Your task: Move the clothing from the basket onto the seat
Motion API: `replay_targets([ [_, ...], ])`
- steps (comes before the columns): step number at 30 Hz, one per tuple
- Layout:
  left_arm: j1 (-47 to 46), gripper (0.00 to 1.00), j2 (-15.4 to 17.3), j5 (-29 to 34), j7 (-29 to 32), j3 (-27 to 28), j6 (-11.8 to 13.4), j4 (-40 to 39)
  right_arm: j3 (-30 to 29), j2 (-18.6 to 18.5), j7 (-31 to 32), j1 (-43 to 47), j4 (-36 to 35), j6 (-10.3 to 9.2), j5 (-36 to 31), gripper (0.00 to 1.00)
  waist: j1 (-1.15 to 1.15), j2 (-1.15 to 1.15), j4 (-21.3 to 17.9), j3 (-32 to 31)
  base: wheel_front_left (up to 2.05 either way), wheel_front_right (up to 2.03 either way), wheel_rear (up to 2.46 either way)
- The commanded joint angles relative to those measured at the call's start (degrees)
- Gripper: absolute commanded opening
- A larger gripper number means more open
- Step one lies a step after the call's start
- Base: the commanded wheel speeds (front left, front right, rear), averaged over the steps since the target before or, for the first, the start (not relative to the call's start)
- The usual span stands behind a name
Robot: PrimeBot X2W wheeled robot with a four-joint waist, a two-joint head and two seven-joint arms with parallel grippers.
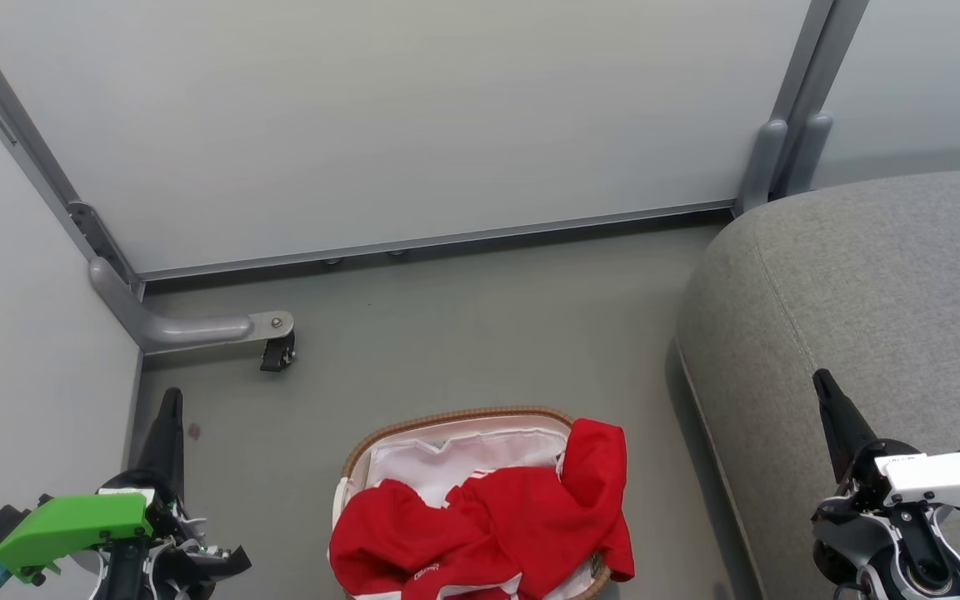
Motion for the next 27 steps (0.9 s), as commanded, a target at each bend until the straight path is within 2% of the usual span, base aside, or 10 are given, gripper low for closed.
replay_targets([
  [1,-0.85,0.0,0.46,-0.08,0.09,0.11,-0.37,-0.08,-0.06,-0.35,0.07,0.82,-0.13,0.0,0.11,0.0,0.0,0.0,0.0,0.0,0.0,0.0,0.0],
  [27,-0.85,0.0,0.46,-0.08,0.1,0.11,-0.37,-0.08,-0.06,-0.35,0.06,0.82,-0.13,0.0,0.11,0.0,0.0,0.0,0.0,0.0,0.0,0.0,0.0],
])
